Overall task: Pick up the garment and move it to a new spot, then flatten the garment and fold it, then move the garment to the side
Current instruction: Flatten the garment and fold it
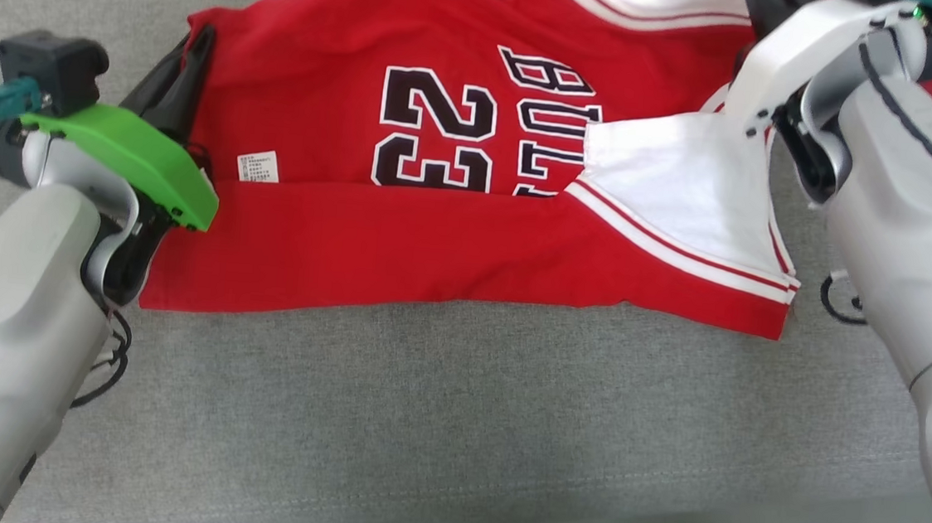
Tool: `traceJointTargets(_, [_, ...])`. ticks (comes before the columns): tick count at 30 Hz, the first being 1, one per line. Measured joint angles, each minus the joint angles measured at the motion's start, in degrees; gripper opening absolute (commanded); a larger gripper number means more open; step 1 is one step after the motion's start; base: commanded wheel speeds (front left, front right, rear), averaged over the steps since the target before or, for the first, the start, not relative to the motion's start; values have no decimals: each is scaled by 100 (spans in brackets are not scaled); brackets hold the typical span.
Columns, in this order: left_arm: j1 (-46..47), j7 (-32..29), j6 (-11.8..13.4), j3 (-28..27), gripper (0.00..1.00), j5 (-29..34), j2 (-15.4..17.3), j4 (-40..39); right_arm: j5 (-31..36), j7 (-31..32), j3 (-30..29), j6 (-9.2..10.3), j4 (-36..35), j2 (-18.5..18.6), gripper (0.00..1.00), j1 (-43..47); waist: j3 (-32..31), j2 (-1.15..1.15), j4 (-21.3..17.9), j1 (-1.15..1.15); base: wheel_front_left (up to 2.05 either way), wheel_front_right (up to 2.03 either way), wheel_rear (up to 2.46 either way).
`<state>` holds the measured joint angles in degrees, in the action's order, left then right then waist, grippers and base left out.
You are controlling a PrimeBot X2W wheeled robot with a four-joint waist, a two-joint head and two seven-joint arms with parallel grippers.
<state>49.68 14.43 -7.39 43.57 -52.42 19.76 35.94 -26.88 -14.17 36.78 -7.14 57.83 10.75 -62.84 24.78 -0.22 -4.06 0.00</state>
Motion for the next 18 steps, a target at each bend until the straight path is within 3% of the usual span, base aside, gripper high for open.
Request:
traceJointTargets(9, [-784, 0, 1, -608, 0, -65, 125, -249, -130, -18, 154, 0, -205, 24, 0, 725, -547, 0, -64, 0, 0, 0, 0])
traceJointTargets(18, [-1307, 0, 1, -658, 0, -77, 118, -304, -233, -18, 229, 0, -657, 107, 0, 992, -876, 0, -88, 0, 0, 0, 0])
